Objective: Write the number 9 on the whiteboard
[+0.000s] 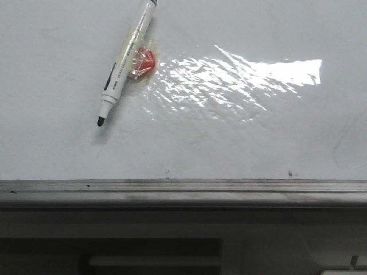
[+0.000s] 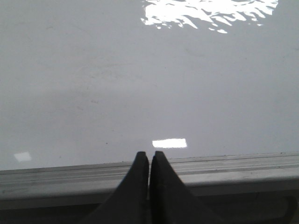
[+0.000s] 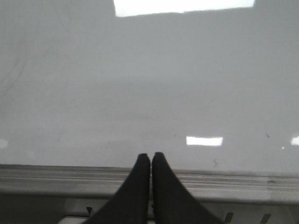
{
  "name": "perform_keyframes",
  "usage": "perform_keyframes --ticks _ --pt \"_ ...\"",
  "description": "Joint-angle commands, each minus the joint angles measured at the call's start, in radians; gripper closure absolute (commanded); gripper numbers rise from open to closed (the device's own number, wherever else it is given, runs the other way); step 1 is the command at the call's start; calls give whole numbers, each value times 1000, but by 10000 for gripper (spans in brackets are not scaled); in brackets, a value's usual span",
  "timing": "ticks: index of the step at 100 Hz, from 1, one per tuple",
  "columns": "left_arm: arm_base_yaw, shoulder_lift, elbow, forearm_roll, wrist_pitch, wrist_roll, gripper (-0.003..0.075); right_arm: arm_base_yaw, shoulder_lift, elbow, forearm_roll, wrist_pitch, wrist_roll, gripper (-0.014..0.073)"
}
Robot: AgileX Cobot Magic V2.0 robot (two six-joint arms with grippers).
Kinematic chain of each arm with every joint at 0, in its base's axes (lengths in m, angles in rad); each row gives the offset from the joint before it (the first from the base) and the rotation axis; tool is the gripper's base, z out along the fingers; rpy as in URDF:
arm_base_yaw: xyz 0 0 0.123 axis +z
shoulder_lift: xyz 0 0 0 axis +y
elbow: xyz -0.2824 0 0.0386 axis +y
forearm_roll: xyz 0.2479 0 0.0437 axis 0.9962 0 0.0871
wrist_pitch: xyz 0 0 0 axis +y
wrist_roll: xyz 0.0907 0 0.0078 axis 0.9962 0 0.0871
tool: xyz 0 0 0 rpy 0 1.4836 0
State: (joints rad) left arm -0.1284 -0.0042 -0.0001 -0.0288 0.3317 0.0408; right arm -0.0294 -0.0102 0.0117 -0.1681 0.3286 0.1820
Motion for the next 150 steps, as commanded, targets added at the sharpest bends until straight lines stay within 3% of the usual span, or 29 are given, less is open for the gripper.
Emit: perform_keyframes --ticks 1,75,89,107,115,134,143,150 --pt "2 -19 19 -2 -53 -10 741 -5 -16 27 -10 -9 -2 635" --pt "2 -19 19 -2 -53 -10 741 -5 -16 27 -10 -9 -2 635" --pt "2 -19 19 -2 -53 -10 741 -5 -16 27 -209 -2 -2 635" --pt "2 -19 19 -2 -53 -10 741 -5 -16 27 -319 -12 -2 635" --pt "2 -19 19 3 -53 -10 741 -5 -16 27 -423 -66 -2 635" --pt "2 -19 19 16 -57 -10 741 -5 -16 27 -427 -347 6 635" --pt "2 -19 19 -79 -115 -10 741 -5 -16 27 -387 -478 25 635" --pt "2 -19 19 -277 -221 -10 741 -5 -16 27 -313 -526 62 635"
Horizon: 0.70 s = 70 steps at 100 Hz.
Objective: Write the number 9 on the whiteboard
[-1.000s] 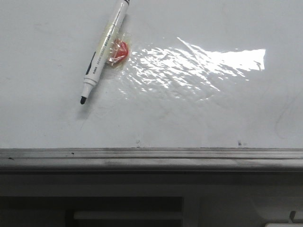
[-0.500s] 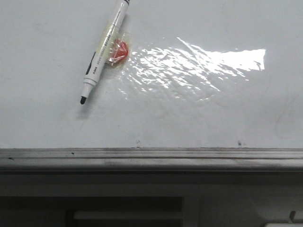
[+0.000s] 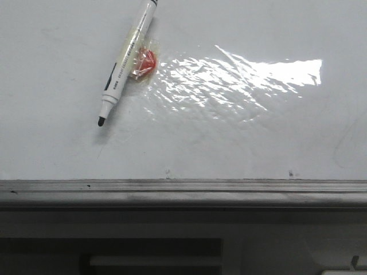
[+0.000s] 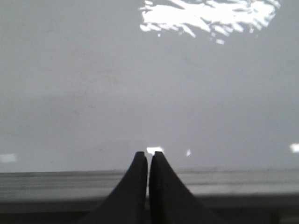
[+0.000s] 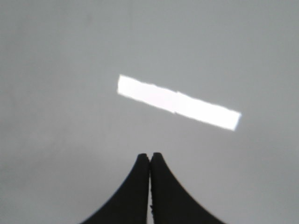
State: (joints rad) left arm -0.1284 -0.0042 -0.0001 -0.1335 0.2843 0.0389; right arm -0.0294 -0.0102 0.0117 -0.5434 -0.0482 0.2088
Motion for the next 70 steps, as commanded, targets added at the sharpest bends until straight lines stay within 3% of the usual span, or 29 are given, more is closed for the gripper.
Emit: perform_keyframes --ticks 1,8,18,33,46,55,70 --pt "2 -19 19 -216 -195 -8 741 -5 -16 27 72 -149 43 635" --pt "2 -19 19 -439 -296 -8 741 -5 -16 23 202 -118 128 635" --pt "2 -19 19 -745 -391 -8 741 -5 -16 15 382 -61 137 635" --pt "2 -19 15 -1025 -476 -8 741 -5 -16 -7 448 -84 137 635" --pt "2 -19 17 -1060 -501 -8 741 -5 -16 -51 448 -43 137 635" --pt "2 -19 13 -1041 -456 -8 741 -5 -13 -131 448 120 137 635" --pt "2 34 -95 -742 -314 2 741 -3 64 -327 448 414 92 634"
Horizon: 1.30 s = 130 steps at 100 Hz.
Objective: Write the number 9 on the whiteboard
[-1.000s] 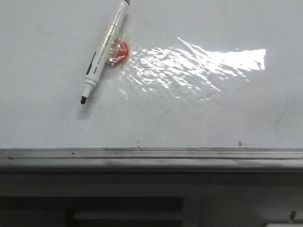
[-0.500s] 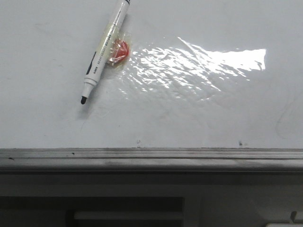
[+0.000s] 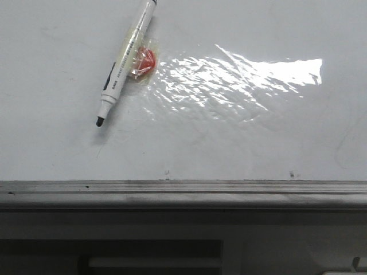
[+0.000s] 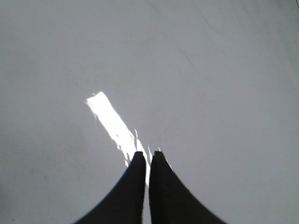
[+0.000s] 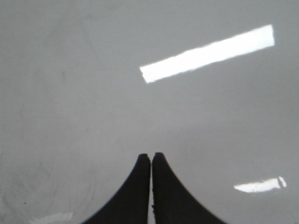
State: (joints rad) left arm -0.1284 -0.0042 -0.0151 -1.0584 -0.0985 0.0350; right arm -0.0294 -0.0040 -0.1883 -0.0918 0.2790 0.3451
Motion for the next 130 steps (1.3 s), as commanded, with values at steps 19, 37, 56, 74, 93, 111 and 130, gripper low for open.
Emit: perform_keyframes --ticks 19,37,56,74,93,111,130 --pt "2 270 -341 545 475 45 701 1 241 -367 -4 322 -244 590" --pt "2 510 -548 547 635 323 389 43 363 -450 -4 338 -249 305" --pt "-65 673 -624 422 669 545 335 97 434 -451 12 323 -249 206" --pt "-252 817 -628 319 630 556 336 130 482 -451 13 315 -249 206" --pt "-493 954 -628 236 409 552 336 130 524 -451 15 302 -249 206" --pt "-619 1058 -628 153 199 552 336 130 544 -451 15 290 -249 206" --pt "-639 1132 -628 125 141 552 339 130 544 -451 15 289 -249 206"
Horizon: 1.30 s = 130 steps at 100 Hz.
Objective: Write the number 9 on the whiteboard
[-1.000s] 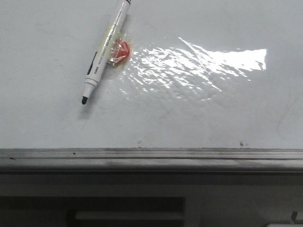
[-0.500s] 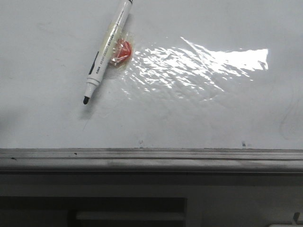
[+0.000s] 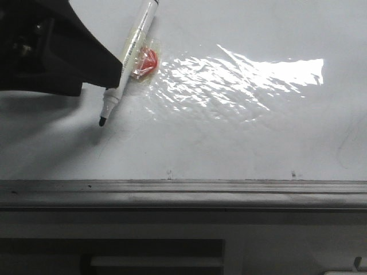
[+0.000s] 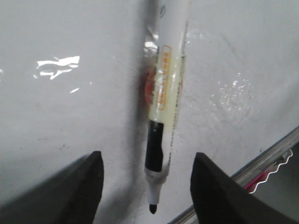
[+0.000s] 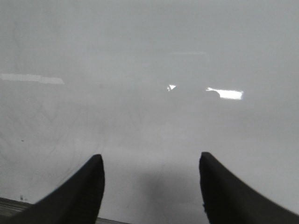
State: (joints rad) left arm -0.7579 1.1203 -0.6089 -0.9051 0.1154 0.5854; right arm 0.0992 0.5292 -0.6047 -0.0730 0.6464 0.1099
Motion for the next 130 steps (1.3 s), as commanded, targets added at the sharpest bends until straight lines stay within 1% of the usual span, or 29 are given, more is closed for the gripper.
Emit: perform_keyframes --ticks 1,11,27,36,38,39,44,50,53,60,68,69,73,74,80,81,90,95,102,115,130 --pt "-10 12 -34 -28 -75 2 340 1 11 -35 -4 -79 -13 206" --pt "-10 31 -34 -34 -107 2 403 1 11 -35 -4 -82 -13 207" --pt "-10 63 -34 -41 -163 2 561 1 11 -35 -4 -90 -13 207" --pt "-10 76 -34 -43 -155 2 644 1 11 -35 -4 -92 -13 207" --pt "-10 75 -34 -43 -145 2 675 1 11 -35 -4 -92 -13 207" --pt "-10 75 -34 -43 -142 2 675 1 11 -35 -4 -94 -13 207" --pt "-10 75 -34 -41 -115 4 743 13 11 -38 -4 -94 -13 207" --pt "-10 69 -39 -29 -64 10 741 48 11 -45 24 -94 -48 206" --pt "-10 66 -45 -15 -13 25 741 68 11 -50 55 -94 -104 206" --pt "-12 51 -52 8 96 95 741 124 11 -61 173 -92 -241 206" --pt "-31 25 -52 6 195 221 741 201 11 -66 362 -83 -403 206" --pt "-33 23 -52 6 201 221 741 208 11 -66 362 -83 -415 206" --pt "-48 7 -52 1 236 296 741 250 11 -67 457 -81 -492 206" --pt "-51 4 -52 1 242 296 741 257 11 -67 457 -81 -505 206" --pt "-79 -20 -52 -17 277 396 741 314 11 -67 562 -81 -608 206" --pt "-85 -26 -52 -22 284 418 741 336 11 -67 583 -83 -634 206" --pt "-117 -51 -52 -62 322 532 741 421 11 -67 671 -98 -778 206" --pt "-133 -64 -52 -80 326 572 741 466 18 -67 702 -106 -827 206" --pt "-149 -73 -52 -89 326 597 741 521 40 -67 709 -104 -860 206" --pt "-159 -73 -52 -107 331 629 741 603 122 -67 709 -124 -868 206" --pt "-161 -73 -52 -140 364 696 741 661 231 -67 709 -216 -870 206"
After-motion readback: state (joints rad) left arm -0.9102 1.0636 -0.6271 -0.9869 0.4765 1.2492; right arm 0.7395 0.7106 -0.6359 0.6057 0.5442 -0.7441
